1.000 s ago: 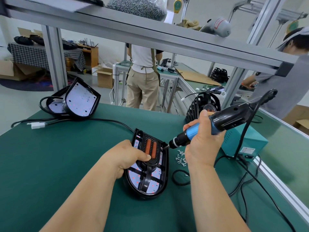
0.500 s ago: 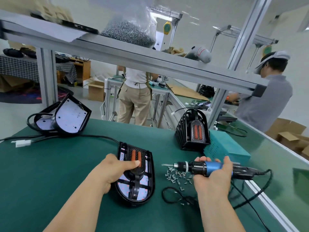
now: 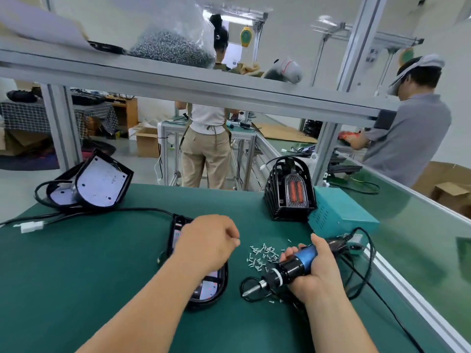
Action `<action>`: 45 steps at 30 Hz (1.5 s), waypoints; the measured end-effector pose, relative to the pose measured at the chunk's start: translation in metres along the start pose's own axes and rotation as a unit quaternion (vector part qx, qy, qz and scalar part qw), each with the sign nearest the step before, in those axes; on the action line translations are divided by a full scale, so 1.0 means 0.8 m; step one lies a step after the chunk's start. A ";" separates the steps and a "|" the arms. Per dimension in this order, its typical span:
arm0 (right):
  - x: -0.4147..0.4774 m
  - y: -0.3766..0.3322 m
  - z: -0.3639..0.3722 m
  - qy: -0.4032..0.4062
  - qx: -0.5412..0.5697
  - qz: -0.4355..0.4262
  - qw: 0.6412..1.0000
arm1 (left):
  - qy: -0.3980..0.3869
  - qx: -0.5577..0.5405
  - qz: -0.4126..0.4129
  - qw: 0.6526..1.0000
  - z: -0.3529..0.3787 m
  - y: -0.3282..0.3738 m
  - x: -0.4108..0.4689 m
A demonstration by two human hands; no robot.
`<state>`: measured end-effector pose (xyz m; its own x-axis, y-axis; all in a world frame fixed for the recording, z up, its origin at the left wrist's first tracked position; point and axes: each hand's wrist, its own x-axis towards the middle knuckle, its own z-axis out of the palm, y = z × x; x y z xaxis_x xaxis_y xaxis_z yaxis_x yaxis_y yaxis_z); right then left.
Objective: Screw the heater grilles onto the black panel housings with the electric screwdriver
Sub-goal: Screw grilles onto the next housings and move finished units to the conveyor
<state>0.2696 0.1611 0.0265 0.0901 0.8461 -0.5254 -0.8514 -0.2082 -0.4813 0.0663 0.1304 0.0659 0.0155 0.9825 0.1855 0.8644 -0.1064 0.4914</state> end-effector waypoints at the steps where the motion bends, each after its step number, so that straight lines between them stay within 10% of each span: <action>1: 0.000 0.000 0.000 0.003 -0.004 0.003 1.000 | -0.019 0.050 0.019 0.998 0.010 0.012 0.009; 6: -0.001 0.000 -0.002 0.014 -0.002 0.018 1.000 | -0.103 0.210 0.048 0.971 0.053 0.032 0.041; 25: -0.001 -0.003 0.000 -0.017 0.083 -0.012 0.996 | -0.139 0.203 -0.009 0.969 0.082 0.038 0.044; 31: -0.001 -0.002 0.000 -0.018 0.103 -0.024 0.994 | -0.097 0.171 0.010 0.981 0.077 0.033 0.047; 35: -0.006 -0.003 0.000 -0.032 0.153 -0.052 0.986 | -0.030 -0.064 -0.008 0.997 0.051 0.033 0.040; 39: -0.014 -0.004 0.002 -0.052 0.234 -0.095 0.966 | 0.010 -0.518 -0.142 0.844 0.035 0.028 0.011; 45: -0.023 -0.006 0.003 -0.072 0.300 -0.118 0.944 | -0.010 -0.706 -0.187 0.682 0.045 0.028 -0.020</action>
<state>0.2710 0.1480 0.0400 0.2787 0.9014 -0.3314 -0.9599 0.2728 -0.0653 0.1036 0.1179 0.0438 -0.0553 0.9817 -0.1825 -0.5377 0.1247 0.8339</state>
